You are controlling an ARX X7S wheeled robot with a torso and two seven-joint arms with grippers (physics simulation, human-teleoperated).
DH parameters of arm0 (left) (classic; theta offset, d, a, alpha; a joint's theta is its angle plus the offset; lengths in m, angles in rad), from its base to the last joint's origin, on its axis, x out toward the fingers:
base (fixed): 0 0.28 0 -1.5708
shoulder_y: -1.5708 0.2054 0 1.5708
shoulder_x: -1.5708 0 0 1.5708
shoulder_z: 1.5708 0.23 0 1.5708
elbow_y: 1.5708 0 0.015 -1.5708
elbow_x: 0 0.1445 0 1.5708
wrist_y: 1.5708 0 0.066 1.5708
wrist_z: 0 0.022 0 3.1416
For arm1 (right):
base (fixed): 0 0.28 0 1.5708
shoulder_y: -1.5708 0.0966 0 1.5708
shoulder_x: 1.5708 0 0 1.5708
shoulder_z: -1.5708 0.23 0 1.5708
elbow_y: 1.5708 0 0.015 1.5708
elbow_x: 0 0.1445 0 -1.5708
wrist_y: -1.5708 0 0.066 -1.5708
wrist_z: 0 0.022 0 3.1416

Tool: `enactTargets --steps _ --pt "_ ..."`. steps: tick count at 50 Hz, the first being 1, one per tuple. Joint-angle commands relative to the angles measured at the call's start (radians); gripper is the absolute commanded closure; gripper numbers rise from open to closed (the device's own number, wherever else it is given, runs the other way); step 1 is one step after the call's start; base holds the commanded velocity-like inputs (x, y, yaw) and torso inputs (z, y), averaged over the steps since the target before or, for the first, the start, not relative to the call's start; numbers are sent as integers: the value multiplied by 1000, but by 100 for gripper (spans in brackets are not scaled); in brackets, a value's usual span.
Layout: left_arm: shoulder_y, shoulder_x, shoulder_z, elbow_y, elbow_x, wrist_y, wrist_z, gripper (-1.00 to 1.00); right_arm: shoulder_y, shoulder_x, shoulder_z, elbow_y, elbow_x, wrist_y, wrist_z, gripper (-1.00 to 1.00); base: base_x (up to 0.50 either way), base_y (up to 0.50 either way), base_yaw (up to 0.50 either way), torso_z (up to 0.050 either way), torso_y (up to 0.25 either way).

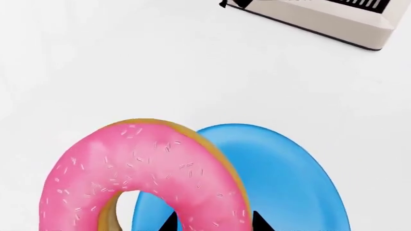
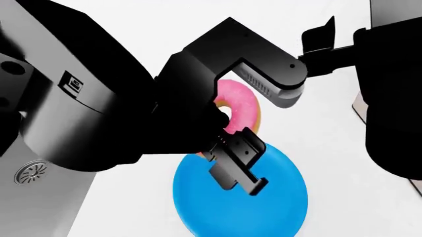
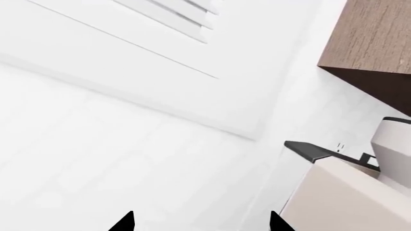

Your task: Place the pastries on the plates.

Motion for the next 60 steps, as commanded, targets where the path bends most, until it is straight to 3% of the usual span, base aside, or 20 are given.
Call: enactTargets --steps 1,35,60 --pt "25 4 13 -1 22 2 10 100 5 -5 0 11 -10 -1 0 -100 0 0 0 0 0" --pt "41 27 51 53 9 1 34 100 -7 -67 -18 62 -70 -14 -21 -100 0 0 0 0 0" --pt "26 33 66 58 5 4 48 100 85 -52 12 70 -24 21 8 -100 0 0 0 0 0"
